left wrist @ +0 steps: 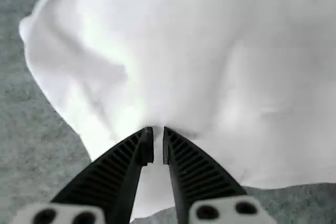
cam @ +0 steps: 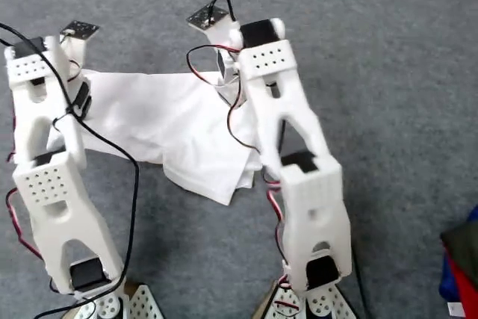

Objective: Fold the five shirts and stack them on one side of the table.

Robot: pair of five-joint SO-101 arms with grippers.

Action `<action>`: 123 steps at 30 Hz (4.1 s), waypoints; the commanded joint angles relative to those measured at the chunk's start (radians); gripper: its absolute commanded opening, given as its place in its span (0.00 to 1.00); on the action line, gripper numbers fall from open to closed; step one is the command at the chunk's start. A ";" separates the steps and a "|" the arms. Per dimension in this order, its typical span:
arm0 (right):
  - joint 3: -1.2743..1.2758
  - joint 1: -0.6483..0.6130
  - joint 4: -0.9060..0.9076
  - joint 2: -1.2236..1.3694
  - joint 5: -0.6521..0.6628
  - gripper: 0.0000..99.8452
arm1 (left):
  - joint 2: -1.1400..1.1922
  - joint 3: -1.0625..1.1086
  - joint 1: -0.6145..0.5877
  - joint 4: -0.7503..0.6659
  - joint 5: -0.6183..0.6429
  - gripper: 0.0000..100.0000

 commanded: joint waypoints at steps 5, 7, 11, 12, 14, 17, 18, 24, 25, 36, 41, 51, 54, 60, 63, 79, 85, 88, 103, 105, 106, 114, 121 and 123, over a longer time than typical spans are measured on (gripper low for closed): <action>-0.414 0.136 -0.014 0.372 0.002 0.01 | 0.050 -0.075 0.044 -0.020 0.028 0.05; -0.510 0.174 -0.014 0.464 0.020 0.01 | 0.077 -0.109 0.041 -0.020 0.026 0.05; -0.677 0.223 -0.009 0.578 0.044 0.01 | 0.137 -0.180 0.032 -0.008 -0.035 0.05; -0.707 0.231 -0.014 0.587 0.046 0.01 | 0.148 -0.198 0.029 0.009 -0.058 0.05; -0.745 0.246 -0.029 0.599 0.071 0.01 | 0.160 -0.227 0.017 0.054 -0.098 0.05; -0.743 0.277 -0.066 0.599 0.097 0.01 | 0.173 -0.265 -0.003 0.132 -0.170 0.05; -0.743 0.288 -0.077 0.599 0.106 0.01 | 0.173 -0.275 -0.012 0.153 -0.190 0.05; -0.771 0.271 -0.021 0.567 0.153 0.01 | 0.163 -0.285 -0.058 0.199 -0.253 0.06; -0.774 0.260 -0.003 0.552 0.166 0.01 | 0.163 -0.285 -0.061 0.203 -0.256 0.06; -0.567 0.084 0.063 0.268 0.273 0.10 | 0.019 -0.273 -0.118 0.204 -0.259 0.06; -0.291 -0.010 0.063 0.018 0.331 0.13 | -0.117 -0.143 -0.143 0.204 -0.256 0.06; 0.383 -0.229 0.020 -0.386 0.436 0.14 | -0.503 0.385 -0.212 0.203 -0.351 0.05; 0.564 -0.252 -0.068 -0.437 0.436 0.20 | -0.593 0.480 -0.245 0.203 -0.376 0.06; 0.756 -0.254 -0.130 -0.473 0.480 0.31 | -0.700 0.585 -0.302 0.203 -0.373 0.06; 0.828 -0.271 -0.155 -0.472 0.486 0.31 | -0.736 0.666 -0.330 0.203 -0.361 0.06; 1.070 -0.358 -0.404 -0.429 0.388 0.31 | -0.828 0.862 -0.394 0.201 -0.364 0.06; 1.010 -0.266 -0.394 -0.282 0.371 0.26 | -0.831 0.858 -0.396 0.201 -0.364 0.05; 0.983 -0.275 -0.390 -0.240 0.347 0.15 | -0.848 0.859 -0.396 0.201 -0.364 0.05; 0.708 -0.185 -0.201 -0.231 0.242 0.01 | -0.909 0.862 -0.394 0.201 -0.364 0.05; 0.587 -0.185 -0.132 -0.226 0.244 0.01 | -0.909 0.862 -0.393 0.201 -0.364 0.05; 0.527 -0.185 -0.104 -0.225 0.245 0.01 | -0.909 0.862 -0.393 0.201 -0.364 0.05; 0.182 -0.157 0.017 -0.136 0.324 0.01 | -0.909 0.862 -0.393 0.201 -0.365 0.05; -0.120 -0.120 0.049 0.042 0.439 0.01 | -0.909 0.862 -0.393 0.201 -0.365 0.05; -0.188 -0.120 0.051 0.077 0.468 0.01 | -0.909 0.862 -0.391 0.201 -0.365 0.05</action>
